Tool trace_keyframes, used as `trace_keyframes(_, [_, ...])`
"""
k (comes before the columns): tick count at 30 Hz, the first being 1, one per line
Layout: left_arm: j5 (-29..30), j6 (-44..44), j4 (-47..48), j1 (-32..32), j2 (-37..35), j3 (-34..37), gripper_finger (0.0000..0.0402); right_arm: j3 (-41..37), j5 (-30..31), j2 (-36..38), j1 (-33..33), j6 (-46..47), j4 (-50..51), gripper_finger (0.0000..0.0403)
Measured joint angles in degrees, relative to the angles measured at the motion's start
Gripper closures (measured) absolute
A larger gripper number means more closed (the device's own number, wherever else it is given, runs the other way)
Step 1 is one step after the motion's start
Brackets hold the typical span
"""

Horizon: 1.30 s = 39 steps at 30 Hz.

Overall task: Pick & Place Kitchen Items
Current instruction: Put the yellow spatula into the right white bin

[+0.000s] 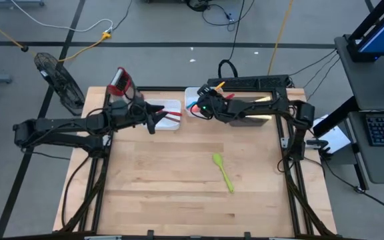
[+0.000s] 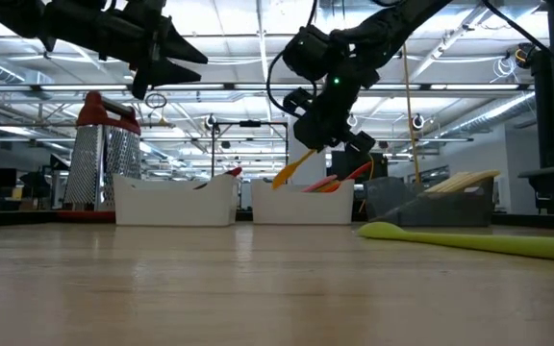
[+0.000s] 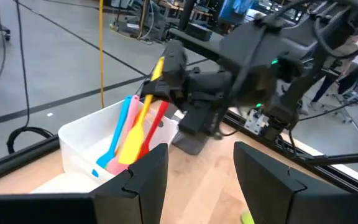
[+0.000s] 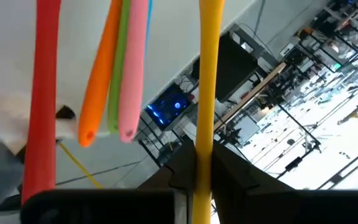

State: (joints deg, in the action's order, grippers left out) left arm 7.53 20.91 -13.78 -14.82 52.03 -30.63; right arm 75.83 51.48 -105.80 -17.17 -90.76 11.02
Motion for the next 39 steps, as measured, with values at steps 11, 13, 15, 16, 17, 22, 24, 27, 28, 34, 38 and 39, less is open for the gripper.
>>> trace_keyframes(11, [0.01,0.07,0.13,2.92,0.0,0.0,0.0215,0.0,2.59,-6.63,0.7,1.12,-7.81,0.0363])
trace_keyframes(13, [0.03,0.06,0.13,3.44,0.0,0.0,0.0215,0.0,2.54,-6.63,0.87,1.36,-8.11,0.0363])
trace_keyframes(15, [0.01,0.0,0.14,3.81,0.0,0.0,0.0215,0.0,2.5,-6.62,0.85,1.93,-8.2,0.0362])
trace_keyframes(16, [0.04,0.0,0.15,3.94,0.0,-0.01,0.0215,0.0,2.58,-6.62,0.79,2.17,-8.35,0.0362])
trace_keyframes(17, [0.04,-0.02,0.15,4.07,0.0,-0.02,0.0215,0.0,2.76,-6.62,0.77,2.59,-8.86,0.0361])
trace_keyframes(22, [0.04,-0.41,0.17,4.06,0.02,-0.02,0.0215,0.0,3.88,-6.54,0.77,3.13,-10.46,0.036])
trace_keyframes(24, [0.05,-0.69,0.16,4.03,0.02,-0.02,0.0215,0.0,3.74,-6.55,0.79,3.09,-10.4,0.036])
trace_keyframes(27, [0.04,-0.83,0.17,4.03,0.02,-0.02,0.0215,0.0,2.64,-6.55,0.79,3.26,-10.42,0.0358])
trace_keyframes(28, [0.07,-0.89,0.17,4.03,0.02,-0.02,0.0215,0.0,2.43,-6.55,0.78,3.46,-10.41,0.0354])
trace_keyframes(34, [0.07,-1.16,0.2,4.03,0.02,-0.07,0.0215,0.0,2.42,-6.52,0.79,4.59,-10.39,0.0309])
trace_keyframes(38, [0.11,-1.27,0.18,4.03,0.02,-0.07,0.0215,0.02,2.69,-6.2,0.88,4.6,-10.42,0.0274])
trace_keyframes(39, [0.09,-1.27,0.2,4.03,0.02,-0.07,0.0215,0.02,2.98,-6.2,0.96,4.59,-10.41,0.0268])
